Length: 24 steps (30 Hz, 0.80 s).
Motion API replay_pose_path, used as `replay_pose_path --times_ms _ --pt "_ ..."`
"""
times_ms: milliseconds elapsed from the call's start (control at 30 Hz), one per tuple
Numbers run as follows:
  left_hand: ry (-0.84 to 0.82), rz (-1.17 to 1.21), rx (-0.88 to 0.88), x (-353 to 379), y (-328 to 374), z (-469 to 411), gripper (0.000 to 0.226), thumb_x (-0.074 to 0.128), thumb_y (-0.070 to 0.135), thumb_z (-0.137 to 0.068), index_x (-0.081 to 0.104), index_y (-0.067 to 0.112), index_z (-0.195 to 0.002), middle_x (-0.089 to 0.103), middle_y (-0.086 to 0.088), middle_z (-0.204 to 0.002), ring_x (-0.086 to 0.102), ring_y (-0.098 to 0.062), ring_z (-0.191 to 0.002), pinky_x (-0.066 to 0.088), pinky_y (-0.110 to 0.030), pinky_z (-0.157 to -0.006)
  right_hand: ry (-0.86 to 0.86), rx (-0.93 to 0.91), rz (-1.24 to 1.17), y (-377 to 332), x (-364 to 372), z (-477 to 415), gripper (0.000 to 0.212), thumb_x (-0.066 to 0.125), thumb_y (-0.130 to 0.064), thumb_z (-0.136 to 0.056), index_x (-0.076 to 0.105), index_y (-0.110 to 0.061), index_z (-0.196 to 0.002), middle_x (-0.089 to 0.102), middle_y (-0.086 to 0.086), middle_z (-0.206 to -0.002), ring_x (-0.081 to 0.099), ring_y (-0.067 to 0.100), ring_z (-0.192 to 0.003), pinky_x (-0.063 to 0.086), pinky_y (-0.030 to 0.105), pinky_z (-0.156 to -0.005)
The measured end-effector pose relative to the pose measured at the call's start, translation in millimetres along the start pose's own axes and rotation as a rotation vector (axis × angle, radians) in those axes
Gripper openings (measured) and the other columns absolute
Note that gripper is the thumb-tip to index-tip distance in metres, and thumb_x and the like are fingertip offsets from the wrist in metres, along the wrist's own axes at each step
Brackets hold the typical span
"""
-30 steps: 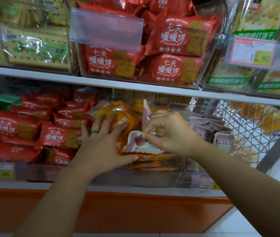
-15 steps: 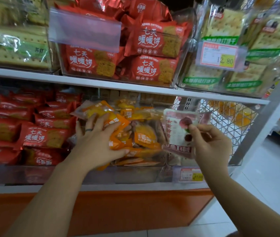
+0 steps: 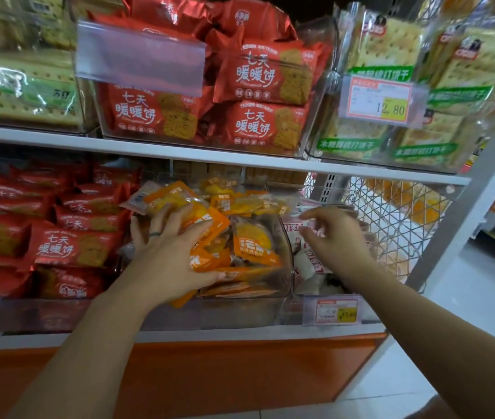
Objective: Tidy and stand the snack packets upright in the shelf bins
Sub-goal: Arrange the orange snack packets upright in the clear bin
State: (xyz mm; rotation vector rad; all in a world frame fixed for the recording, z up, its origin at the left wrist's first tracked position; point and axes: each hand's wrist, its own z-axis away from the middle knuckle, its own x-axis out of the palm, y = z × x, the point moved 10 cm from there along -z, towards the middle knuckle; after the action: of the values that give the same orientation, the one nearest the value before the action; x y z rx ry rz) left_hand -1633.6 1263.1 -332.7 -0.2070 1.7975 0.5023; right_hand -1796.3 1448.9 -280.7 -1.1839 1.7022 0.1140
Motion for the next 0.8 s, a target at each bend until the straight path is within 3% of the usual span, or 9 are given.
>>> replay_pose_path --times_ms 33,100,167,233,367,533,733,800 --pt "-0.011 -0.012 -0.004 0 -1 1 0.104 0.035 0.088 -0.049 0.015 0.049 -0.144 -0.008 0.008 -0.155 -0.022 -0.017 -0.138 -0.013 -0.061 -0.108 -0.076 -0.122 0.014 -25 12 -5 0.031 0.066 -0.035 -0.083 0.065 -0.024 -0.111 0.061 -0.003 -0.102 0.054 0.013 -0.093 0.046 0.033 -0.081" --pt "-0.041 -0.034 -0.016 2 -5 3 0.110 0.023 0.091 -0.041 0.013 0.051 -0.143 -0.011 0.009 -0.155 -0.024 -0.018 -0.137 -0.014 -0.063 -0.107 -0.259 -0.304 0.153 -60 44 -12 0.059 0.060 -0.061 -0.074 0.056 -0.032 -0.125 0.051 0.001 -0.132 0.042 0.022 -0.124 0.031 0.044 -0.106" --pt "-0.067 -0.042 -0.028 3 -8 5 0.108 0.030 0.093 -0.045 0.012 0.052 -0.143 -0.013 0.008 -0.155 -0.025 -0.022 -0.139 -0.013 -0.064 -0.109 -0.434 -0.313 0.302 -67 72 -22 0.088 0.051 -0.078 -0.061 0.035 -0.041 -0.139 0.025 0.004 -0.153 0.015 0.029 -0.142 0.010 0.051 -0.113" --pt "-0.088 -0.055 -0.025 4 -8 6 0.098 0.046 0.088 -0.059 0.010 0.052 -0.143 -0.015 0.009 -0.155 -0.025 -0.023 -0.140 -0.012 -0.065 -0.109 -0.575 -0.232 0.371 -58 89 -32 0.103 0.054 -0.084 -0.057 0.017 -0.045 -0.144 0.008 0.004 -0.158 0.002 0.031 -0.145 0.003 0.054 -0.114" --pt "-0.061 -0.053 -0.011 2 -8 7 0.091 0.051 0.080 -0.068 0.009 0.051 -0.144 -0.016 0.009 -0.155 -0.024 -0.023 -0.140 -0.011 -0.064 -0.109 -0.654 -0.261 0.509 -62 97 -37 0.096 0.049 -0.082 -0.066 0.014 -0.043 -0.146 0.021 0.004 -0.156 0.022 0.030 -0.141 0.017 0.049 -0.114" --pt "-0.063 -0.063 -0.011 3 -11 6 0.090 0.051 0.080 -0.069 0.011 0.050 -0.144 -0.018 0.010 -0.154 -0.025 -0.024 -0.140 -0.011 -0.065 -0.109 -0.728 -0.344 0.440 -82 102 -3 0.084 0.048 -0.075 -0.075 0.025 -0.034 -0.145 0.040 0.008 -0.145 0.040 0.031 -0.129 0.034 0.042 -0.106" --pt "-0.045 -0.053 -0.015 1 -13 6 0.092 0.053 0.081 -0.066 0.014 0.050 -0.143 -0.015 0.008 -0.155 -0.025 -0.025 -0.140 -0.011 -0.065 -0.109 -0.773 -0.301 0.555 -75 93 2 0.065 0.033 -0.071 -0.084 0.036 -0.032 -0.137 0.050 0.015 -0.134 0.044 0.032 -0.124 0.034 0.042 -0.104" --pt "-0.051 -0.052 -0.017 1 -13 6 0.093 0.053 0.081 -0.066 0.012 0.050 -0.144 -0.015 0.008 -0.155 -0.025 -0.025 -0.140 -0.011 -0.065 -0.109 -0.656 -0.312 0.551 -76 88 -15 0.065 0.028 -0.072 -0.085 0.037 -0.034 -0.137 0.049 0.011 -0.136 0.045 0.032 -0.124 0.035 0.045 -0.104"
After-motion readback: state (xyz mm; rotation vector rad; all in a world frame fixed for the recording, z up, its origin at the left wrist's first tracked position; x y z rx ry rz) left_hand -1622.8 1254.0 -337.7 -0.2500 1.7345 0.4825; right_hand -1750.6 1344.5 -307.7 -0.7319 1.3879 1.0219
